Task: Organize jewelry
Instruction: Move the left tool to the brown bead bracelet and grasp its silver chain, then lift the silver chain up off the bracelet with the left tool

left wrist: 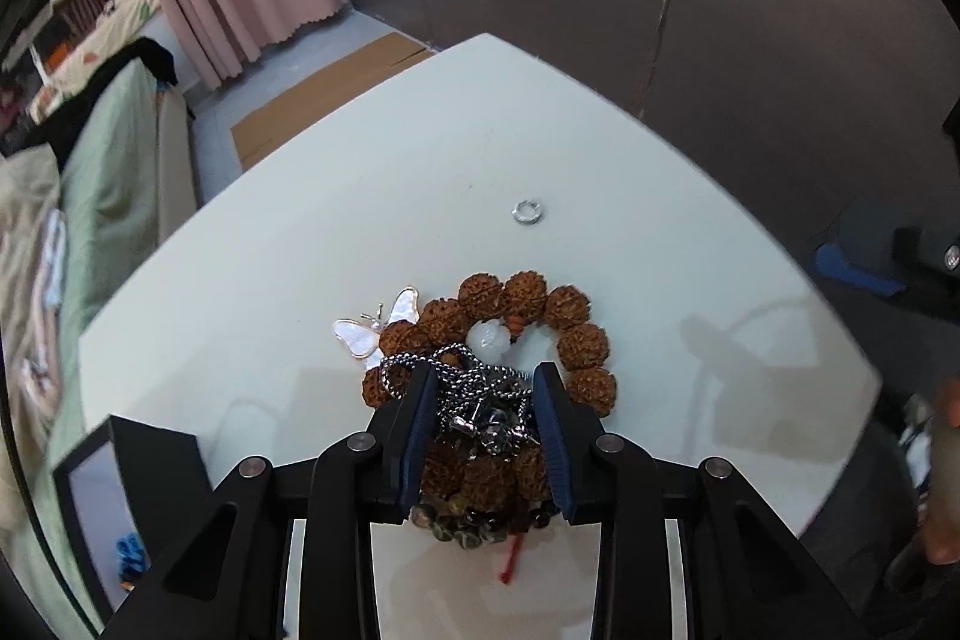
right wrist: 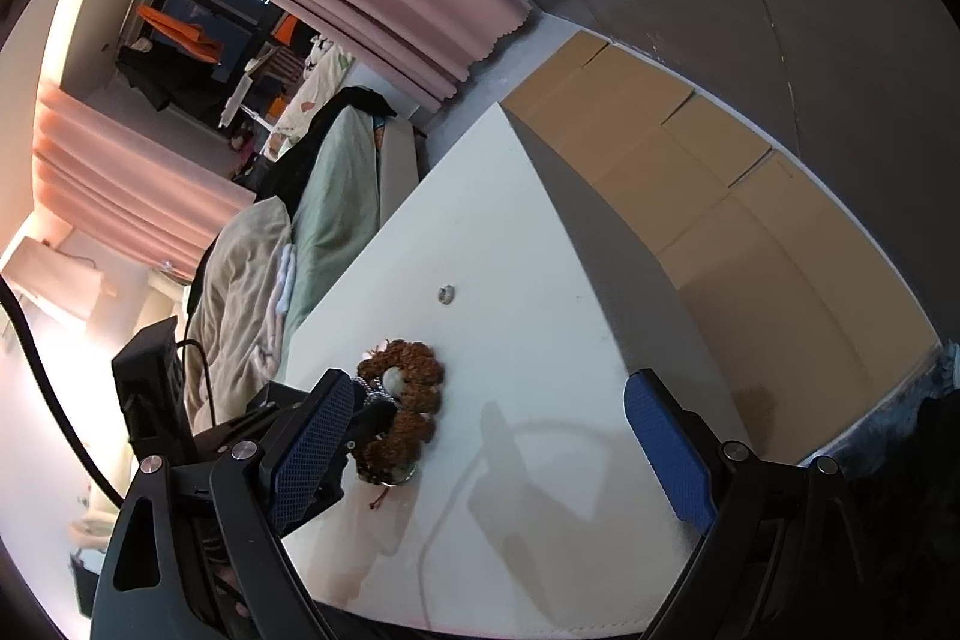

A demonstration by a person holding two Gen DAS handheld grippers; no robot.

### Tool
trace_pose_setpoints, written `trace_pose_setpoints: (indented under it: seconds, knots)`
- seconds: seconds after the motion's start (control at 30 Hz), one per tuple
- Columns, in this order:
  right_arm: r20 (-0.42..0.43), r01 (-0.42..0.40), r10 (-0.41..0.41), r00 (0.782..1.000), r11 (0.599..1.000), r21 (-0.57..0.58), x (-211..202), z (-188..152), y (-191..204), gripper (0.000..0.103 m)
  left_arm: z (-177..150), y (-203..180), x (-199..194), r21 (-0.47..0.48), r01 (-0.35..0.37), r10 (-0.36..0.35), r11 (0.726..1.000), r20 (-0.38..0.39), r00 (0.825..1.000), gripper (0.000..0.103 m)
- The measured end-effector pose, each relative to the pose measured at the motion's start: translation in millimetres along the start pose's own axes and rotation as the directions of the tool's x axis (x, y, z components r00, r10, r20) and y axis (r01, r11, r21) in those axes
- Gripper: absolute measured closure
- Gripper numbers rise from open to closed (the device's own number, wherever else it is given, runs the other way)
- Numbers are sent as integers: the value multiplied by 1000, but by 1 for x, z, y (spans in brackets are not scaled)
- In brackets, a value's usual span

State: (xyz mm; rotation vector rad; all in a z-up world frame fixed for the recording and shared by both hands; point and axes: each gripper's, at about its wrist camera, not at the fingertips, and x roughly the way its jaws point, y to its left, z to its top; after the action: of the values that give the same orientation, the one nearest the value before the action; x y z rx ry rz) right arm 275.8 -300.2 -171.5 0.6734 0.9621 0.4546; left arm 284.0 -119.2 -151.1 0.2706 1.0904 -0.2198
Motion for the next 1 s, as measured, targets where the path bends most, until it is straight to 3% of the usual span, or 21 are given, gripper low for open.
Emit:
trace_pose_setpoints:
  seconds: [0.1,0.23,0.33,0.43,0.6,1.0]
  knots:
    - [-10,-2,2,1000,1000,1,3,0,-3,10,-2,-3,2,26,-25,25,999,-7,1000,68]
    - [-9,-8,8,1000,1000,10,2,-1,-6,10,-1,5,5,-16,16,-17,1000,-15,1000,69]
    - [-9,-5,5,1000,1000,16,1,-2,-7,10,3,8,7,-36,11,-12,999,-21,1000,78]
    - [-3,-6,6,1000,1000,16,-1,-3,-5,10,4,17,-1,-90,60,-62,994,-11,998,96]
    - [-2,-17,17,1000,1000,5,-2,-3,0,10,2,23,-23,-113,98,-95,989,39,995,97]
    - [-24,-30,30,999,999,-23,5,-4,24,11,9,51,-83,-165,118,-88,979,179,980,97]
